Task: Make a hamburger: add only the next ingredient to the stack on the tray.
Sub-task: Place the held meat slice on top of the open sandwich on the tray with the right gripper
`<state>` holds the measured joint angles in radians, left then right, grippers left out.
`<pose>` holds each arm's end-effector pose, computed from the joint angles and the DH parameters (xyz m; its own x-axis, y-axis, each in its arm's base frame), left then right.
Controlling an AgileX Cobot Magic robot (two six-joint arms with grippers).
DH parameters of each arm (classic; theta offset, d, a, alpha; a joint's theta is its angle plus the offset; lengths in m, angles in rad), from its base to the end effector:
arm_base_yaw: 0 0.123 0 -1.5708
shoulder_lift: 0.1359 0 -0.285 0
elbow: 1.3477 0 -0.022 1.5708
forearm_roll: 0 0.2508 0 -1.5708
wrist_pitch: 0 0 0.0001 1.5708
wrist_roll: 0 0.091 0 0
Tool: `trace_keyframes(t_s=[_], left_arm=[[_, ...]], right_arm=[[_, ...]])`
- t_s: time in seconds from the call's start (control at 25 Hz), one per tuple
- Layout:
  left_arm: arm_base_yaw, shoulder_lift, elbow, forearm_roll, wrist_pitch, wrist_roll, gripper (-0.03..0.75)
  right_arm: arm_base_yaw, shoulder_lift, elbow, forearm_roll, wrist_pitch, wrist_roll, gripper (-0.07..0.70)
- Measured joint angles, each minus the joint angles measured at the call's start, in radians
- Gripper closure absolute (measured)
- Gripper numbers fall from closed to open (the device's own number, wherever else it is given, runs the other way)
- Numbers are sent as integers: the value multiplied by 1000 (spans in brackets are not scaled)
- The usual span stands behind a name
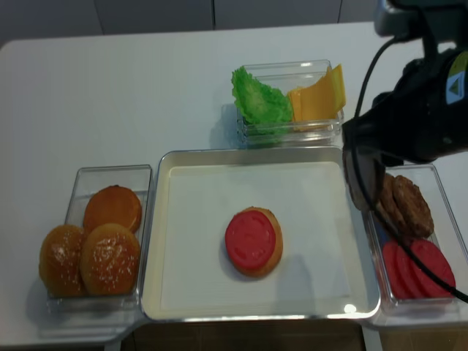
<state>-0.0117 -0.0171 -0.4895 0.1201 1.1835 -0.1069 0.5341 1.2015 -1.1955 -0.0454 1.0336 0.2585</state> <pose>-0.0121 0.0102 0.2652 -0.5480 -0.0545 -0.8347 -0.1145 0.9934 0.0103 0.2040 0.1165 0.3684 -0.7958 -0.2001 -0.5715 -0.3123 0.9442 0.1043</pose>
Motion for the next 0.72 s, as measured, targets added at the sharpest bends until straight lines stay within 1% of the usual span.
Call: trace_keyframes(t_s=[0.12,0.32,0.52,0.72], left_arm=[[0,0,0,0,0,0,422],[0,0,0,0,0,0,422],[0,0,0,0,0,0,422],[0,0,0,0,0,0,422]], right_arm=[[69,33,-1,-4,-15,4,503],[186,111,-1,-42,-74,45,503],[265,208,-1,-107,-124,72,503],[314,300,-25,-190,-138,94,503]])
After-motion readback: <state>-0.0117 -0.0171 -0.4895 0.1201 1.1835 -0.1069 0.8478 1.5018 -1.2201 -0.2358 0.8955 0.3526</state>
